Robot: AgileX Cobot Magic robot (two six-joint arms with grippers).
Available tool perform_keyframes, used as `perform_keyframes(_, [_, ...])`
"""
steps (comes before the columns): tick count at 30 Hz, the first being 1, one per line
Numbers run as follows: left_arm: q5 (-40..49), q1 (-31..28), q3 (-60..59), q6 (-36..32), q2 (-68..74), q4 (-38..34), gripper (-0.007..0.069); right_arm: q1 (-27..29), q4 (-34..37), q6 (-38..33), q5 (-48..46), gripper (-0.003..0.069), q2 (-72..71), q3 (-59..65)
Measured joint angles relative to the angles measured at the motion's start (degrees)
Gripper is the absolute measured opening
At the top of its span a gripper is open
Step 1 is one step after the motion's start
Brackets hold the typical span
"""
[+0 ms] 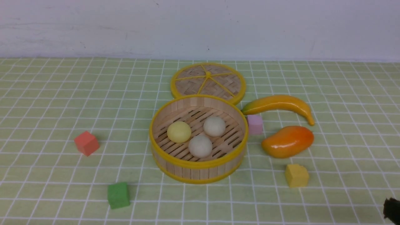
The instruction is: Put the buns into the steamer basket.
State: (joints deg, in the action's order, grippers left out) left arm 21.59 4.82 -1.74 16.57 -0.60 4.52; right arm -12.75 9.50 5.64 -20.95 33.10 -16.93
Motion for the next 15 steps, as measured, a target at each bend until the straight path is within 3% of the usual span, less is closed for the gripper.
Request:
perform_keyframes(8, [0.0, 0.0, 0.0, 0.0, 0.0, 0.0, 0.0237, 0.0, -0.7, 0.0, -0.9, -0.001, -0.3, 2.7])
perform_keyframes(15, [0.0, 0.0, 0.0, 0.0, 0.0, 0.0, 0.0237, 4.9, -12.9, -1.6, -4.0, -0.0001, -15.0, 7.3])
